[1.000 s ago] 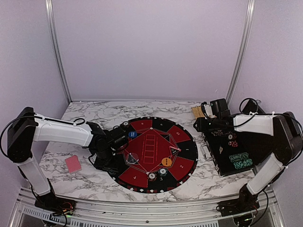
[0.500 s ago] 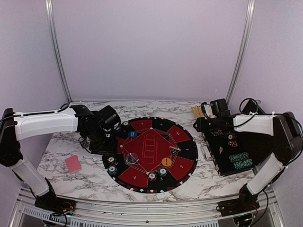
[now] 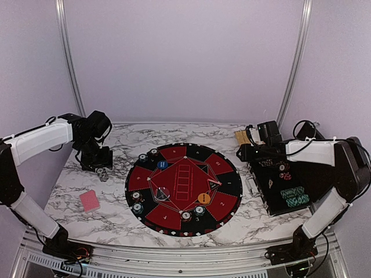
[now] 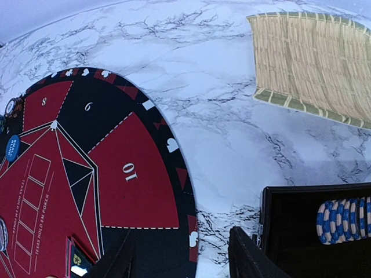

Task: Distribute texas hold em gaming equipment
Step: Pick up the pile of poker chips from the pile of poker chips.

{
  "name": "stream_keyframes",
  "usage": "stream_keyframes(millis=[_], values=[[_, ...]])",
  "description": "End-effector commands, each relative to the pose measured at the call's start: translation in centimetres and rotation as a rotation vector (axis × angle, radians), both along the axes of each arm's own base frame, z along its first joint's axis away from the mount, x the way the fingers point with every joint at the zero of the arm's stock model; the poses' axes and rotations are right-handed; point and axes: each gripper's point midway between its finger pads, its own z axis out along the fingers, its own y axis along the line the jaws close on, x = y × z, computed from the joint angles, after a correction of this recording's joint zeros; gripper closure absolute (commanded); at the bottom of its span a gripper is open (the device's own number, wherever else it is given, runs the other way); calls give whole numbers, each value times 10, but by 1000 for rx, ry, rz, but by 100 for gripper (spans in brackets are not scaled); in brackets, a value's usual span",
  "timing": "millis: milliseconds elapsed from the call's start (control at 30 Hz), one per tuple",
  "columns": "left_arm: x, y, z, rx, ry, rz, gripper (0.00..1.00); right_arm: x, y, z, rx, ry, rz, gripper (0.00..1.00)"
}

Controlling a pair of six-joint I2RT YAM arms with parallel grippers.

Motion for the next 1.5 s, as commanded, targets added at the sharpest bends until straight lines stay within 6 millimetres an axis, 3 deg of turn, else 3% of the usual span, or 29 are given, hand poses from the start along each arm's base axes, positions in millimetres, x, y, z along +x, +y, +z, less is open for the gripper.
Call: stream_keyframes(millis=[0,200,500,800,1467], values=[[-5,27,-4,44,47,5,27,6,-1,12,22,-31,-9,47],[1,43,-17,33,90,44,28,6,0,10,20,-26,-9,47],[9,46,-46,17,161,52,34,7,-2,7,11,-23,-16,47],[19,45,-62,10,194,40,45,8,-4,4,0,-16,-25,47],[31,45,-67,12,199,20,52,10,-7,3,-17,-14,-38,47]])
